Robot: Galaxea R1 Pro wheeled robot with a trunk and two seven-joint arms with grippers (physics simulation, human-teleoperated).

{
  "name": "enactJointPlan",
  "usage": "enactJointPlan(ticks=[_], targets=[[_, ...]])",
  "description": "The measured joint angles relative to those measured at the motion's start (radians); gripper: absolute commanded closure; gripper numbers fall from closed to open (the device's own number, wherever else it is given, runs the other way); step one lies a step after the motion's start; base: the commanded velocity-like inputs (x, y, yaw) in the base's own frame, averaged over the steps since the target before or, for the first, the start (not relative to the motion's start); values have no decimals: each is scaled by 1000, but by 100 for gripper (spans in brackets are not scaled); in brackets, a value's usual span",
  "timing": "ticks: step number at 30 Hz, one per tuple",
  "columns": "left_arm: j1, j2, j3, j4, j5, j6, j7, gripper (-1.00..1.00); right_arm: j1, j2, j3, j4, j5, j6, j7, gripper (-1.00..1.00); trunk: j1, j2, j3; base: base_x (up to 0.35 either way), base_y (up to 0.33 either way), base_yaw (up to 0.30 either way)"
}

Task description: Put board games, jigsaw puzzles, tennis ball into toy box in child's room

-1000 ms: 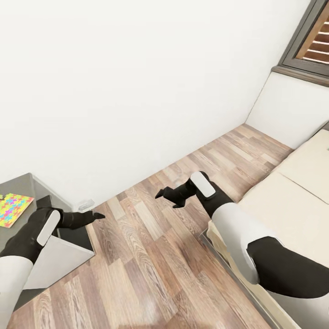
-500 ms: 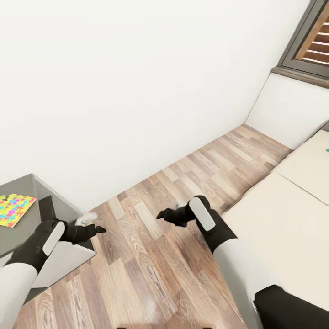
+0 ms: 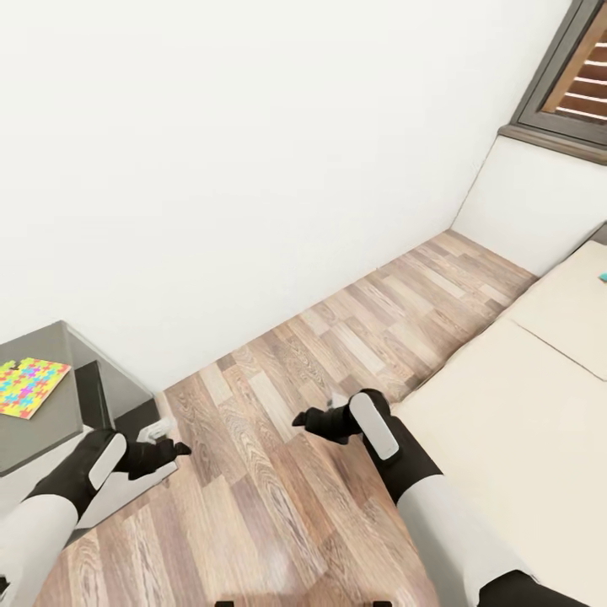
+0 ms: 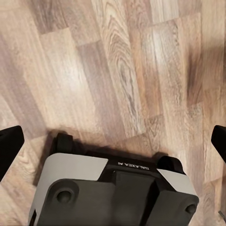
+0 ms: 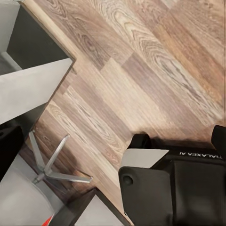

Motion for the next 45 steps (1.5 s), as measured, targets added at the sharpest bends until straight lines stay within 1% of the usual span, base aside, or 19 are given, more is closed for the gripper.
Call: enactJointPlan(ticks=[4, 6, 8, 12, 15, 17, 19, 23, 24, 25, 26, 27, 29, 32, 34, 36, 38, 41, 45], targets=[[2, -2, 0, 10, 0, -4, 4, -100, 3, -11, 1, 0, -1, -1, 1, -100, -15, 28, 13, 0, 0, 0], [3, -2, 0, 15, 0, -5, 4, -100, 7, -12, 1, -1, -1, -1, 1, -100, -23, 42, 19, 0, 0, 0], [7, -4, 0, 23, 0, -6, 5, -100, 19, -13, 1, -2, 0, -1, 1, -100, -31, 56, 25, 0, 0, 0], [14, -21, -1, 35, -1, -27, 5, -100, 45, -14, 1, -4, 0, -2, 0, -100, -46, 84, 38, 0, 0, 0], [29, -25, -1, 38, -2, -37, 5, -100, 65, -15, 1, -5, 1, -6, -1, -100, -58, 105, 48, 0, 0, 0], [45, -27, -1, 39, -5, -44, 5, -100, 90, -15, 1, -4, 2, -17, -1, -100, -58, 106, 50, 0, 0, 0], [62, -28, -2, 39, -15, -59, 5, -100, 116, -16, 2, -4, 2, -41, -1, -100, -58, 106, 53, 0, 0, 0], [92, -34, -11, 43, -56, -97, 5, -100, 150, -25, 3, -4, 13, -70, -1, -100, -58, 106, 56, 0, 0, 0], [99, -37, -13, 53, -70, -107, 6, -100, 160, -29, 4, -2, 29, -75, 0, -100, -58, 106, 56, 0, 0, 0], [102, -39, -14, 61, -76, -113, 6, -100, 165, -31, 4, -1, 40, -77, 0, -100, -58, 106, 57, 0, 0, 0], [110, -50, -16, 115, -95, -163, 5, -100, 184, -35, 9, -1, 112, -82, 5, -100, -58, 106, 57, 0, 0, 0], [111, -54, -16, 141, -98, -191, 5, -100, 190, -33, 11, -2, 136, -84, 7, -100, -58, 106, 57, 0, 0, 0], [112, -58, -16, 178, -102, -231, 5, -100, 199, -30, 13, -2, 158, -86, 8, -100, -58, 106, 57, 0, 0, 0], [113, -60, -17, 229, -104, -282, 4, -100, 213, -28, 14, -1, 172, -96, 9, -100, -58, 106, 57, 0, 0, 0], [114, -59, -18, 268, -106, -322, 4, -100, 224, -27, 14, 1, 177, -125, 10, -100, -58, 106, 57, 0, 0, 0], [115, -59, -19, 316, -107, -378, 2, -100, 246, -31, 14, 2, 179, -170, 10, -100, -58, 106, 57, 0, 0, 0], [115, -58, -19, 342, -108, -410, 2, -100, 263, -32, 15, 1, 180, -190, 10, -100, -58, 106, 57, 0, 0, 0], [116, -58, -19, 368, -109, -434, 3, -100, 274, -31, 17, 4, 180, -205, 10, -100, -58, 106, 57, 0, 0, 0], [133, -60, -20, 398, -121, -469, 3, -100, 292, -35, 27, 7, 182, -218, 10, -100, -58, 106, 57, 0, 0, 0]])
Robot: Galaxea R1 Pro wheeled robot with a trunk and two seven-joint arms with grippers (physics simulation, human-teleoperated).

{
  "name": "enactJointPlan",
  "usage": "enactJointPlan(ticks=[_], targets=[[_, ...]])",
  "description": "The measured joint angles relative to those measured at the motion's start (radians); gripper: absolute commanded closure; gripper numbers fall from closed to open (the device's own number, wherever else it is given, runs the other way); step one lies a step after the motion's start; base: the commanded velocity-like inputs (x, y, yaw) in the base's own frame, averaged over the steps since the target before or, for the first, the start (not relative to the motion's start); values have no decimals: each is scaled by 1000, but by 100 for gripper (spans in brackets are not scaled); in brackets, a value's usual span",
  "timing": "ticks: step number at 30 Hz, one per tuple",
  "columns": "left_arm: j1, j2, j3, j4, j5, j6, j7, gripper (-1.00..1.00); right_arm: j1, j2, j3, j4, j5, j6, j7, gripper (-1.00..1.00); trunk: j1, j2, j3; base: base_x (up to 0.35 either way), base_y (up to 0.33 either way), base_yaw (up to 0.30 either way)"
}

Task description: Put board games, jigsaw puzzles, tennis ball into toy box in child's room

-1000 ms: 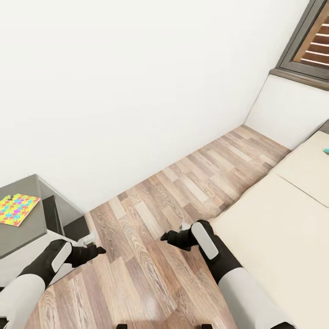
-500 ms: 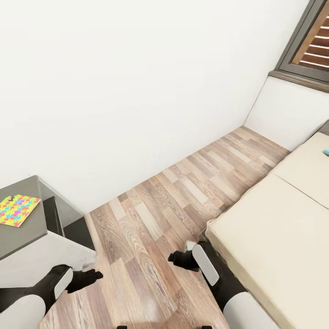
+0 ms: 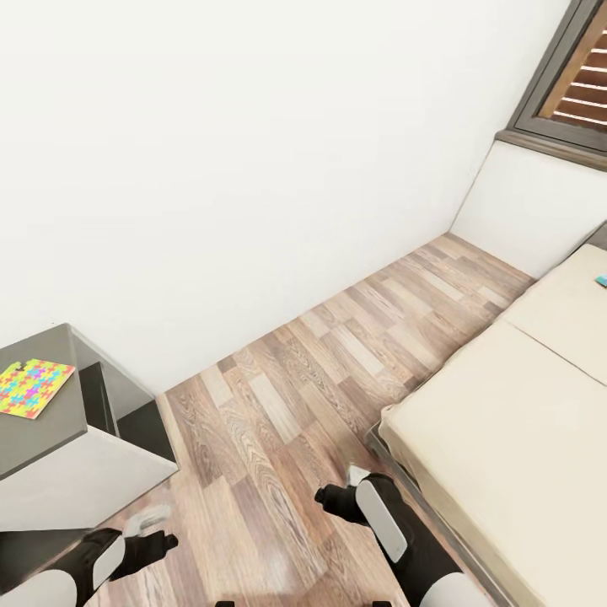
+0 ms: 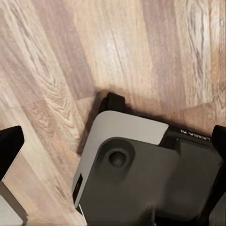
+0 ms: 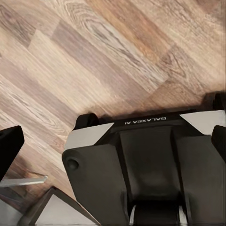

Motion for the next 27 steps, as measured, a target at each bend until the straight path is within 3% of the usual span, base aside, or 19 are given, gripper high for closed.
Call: enactJointPlan(ticks=[11, 27], targets=[[23, -7, -5, 20, -13, -49, 1, -100, 70, -2, 8, 3, 1, -111, 0, -100, 0, 0, 4, 0, 0, 0], [26, -7, -6, 21, -12, -40, -1, -100, 82, -2, 52, 6, 3, -153, 0, -100, 0, 0, 28, 0, 0, 0]])
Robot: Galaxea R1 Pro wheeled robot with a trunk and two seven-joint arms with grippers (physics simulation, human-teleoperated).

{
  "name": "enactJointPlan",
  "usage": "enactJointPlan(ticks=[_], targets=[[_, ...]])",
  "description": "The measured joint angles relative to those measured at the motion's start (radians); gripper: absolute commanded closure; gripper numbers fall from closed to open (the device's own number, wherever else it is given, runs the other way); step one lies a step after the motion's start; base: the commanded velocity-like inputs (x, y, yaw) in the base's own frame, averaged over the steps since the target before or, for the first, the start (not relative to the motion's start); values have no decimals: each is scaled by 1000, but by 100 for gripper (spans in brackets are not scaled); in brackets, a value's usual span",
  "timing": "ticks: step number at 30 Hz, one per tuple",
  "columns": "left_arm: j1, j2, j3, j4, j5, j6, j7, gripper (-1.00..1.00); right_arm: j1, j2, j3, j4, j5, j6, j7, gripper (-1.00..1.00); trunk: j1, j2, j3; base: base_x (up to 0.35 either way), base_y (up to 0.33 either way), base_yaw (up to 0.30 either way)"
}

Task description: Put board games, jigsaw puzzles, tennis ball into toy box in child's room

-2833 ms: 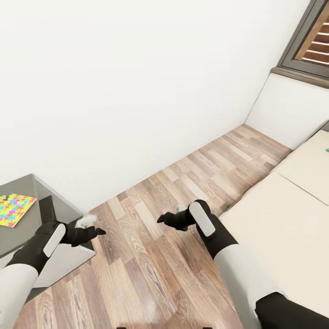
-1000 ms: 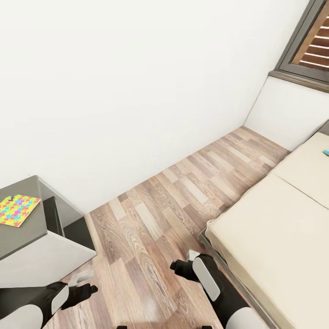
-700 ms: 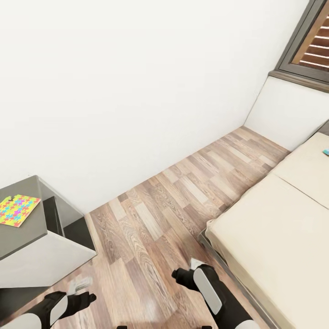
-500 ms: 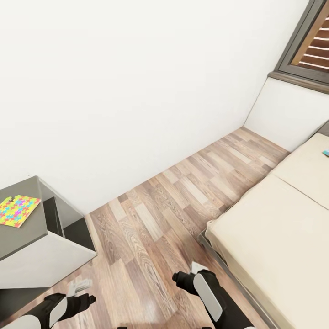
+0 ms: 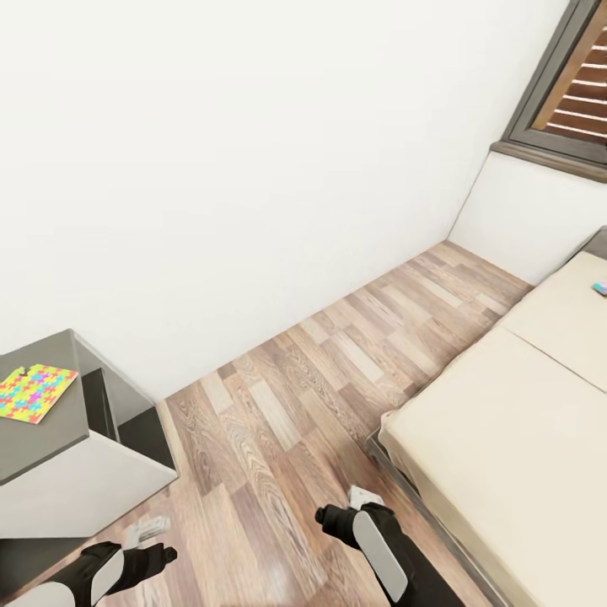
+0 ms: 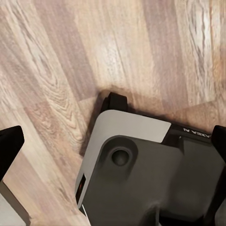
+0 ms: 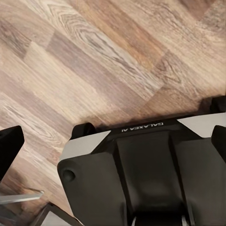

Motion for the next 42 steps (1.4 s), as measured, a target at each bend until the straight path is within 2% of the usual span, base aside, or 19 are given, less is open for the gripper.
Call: enactJointPlan(ticks=[9, 32, 42], targets=[[0, 0, -1, 0, -1, 2, 0, -100, 1, 0, 38, 1, 0, -33, 0, -100, 0, 0, 14, 0, 0, 0], [0, 1, -1, 0, 1, 4, -1, -100, 1, 0, 61, 1, 0, -40, 0, -100, 0, 0, 51, -24, 11, 0], [0, 0, -1, 0, 0, 4, -2, -100, 1, 4, 66, 14, -1, -57, 0, -100, 0, 0, 54, -29, 18, 0]])
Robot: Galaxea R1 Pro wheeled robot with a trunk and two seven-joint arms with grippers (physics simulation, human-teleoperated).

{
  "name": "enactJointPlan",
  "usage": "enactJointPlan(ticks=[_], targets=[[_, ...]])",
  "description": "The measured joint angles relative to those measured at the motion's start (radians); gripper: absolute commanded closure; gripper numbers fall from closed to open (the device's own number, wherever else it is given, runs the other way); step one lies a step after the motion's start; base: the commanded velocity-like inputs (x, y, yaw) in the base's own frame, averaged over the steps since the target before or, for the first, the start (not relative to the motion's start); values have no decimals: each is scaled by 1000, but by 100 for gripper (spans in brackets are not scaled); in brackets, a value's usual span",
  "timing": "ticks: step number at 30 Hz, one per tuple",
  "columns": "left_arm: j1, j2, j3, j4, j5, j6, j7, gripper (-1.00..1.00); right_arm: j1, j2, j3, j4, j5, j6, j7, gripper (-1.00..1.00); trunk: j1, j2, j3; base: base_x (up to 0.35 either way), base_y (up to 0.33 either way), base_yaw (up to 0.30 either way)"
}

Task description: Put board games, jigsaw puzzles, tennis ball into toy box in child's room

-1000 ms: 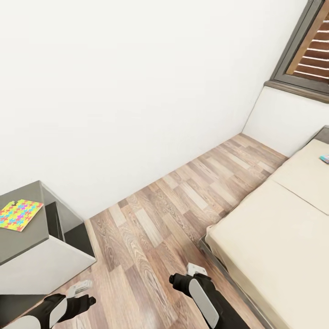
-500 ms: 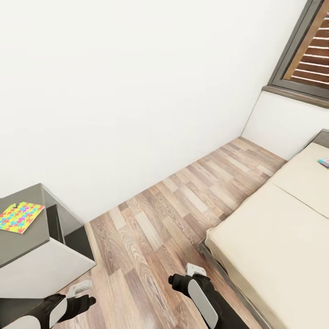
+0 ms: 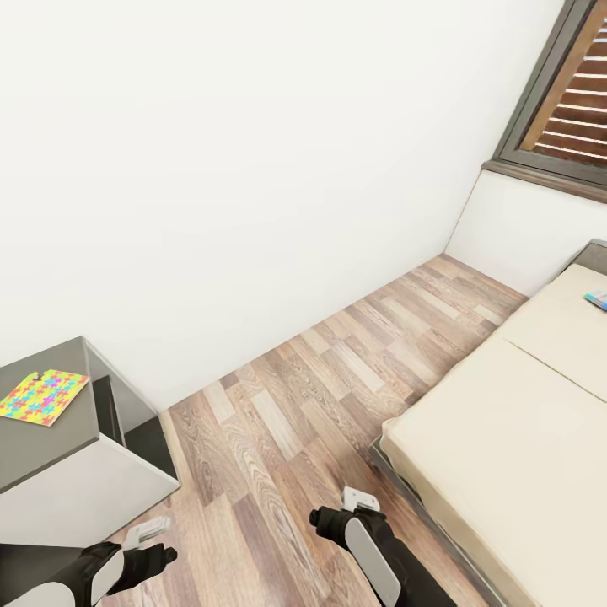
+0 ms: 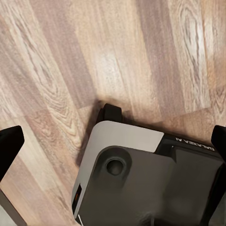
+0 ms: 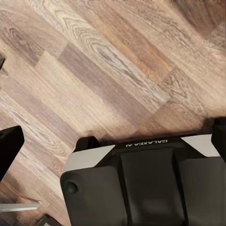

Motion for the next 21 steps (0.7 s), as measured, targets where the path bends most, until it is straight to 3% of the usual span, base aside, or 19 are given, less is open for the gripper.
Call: enactJointPlan(ticks=[21], targets=[[0, -1, 0, 0, 0, 0, 0, -100, 0, 6, 8, 22, 3, -61, -1, -100, 0, 0, 13, -31, 0, 0]])
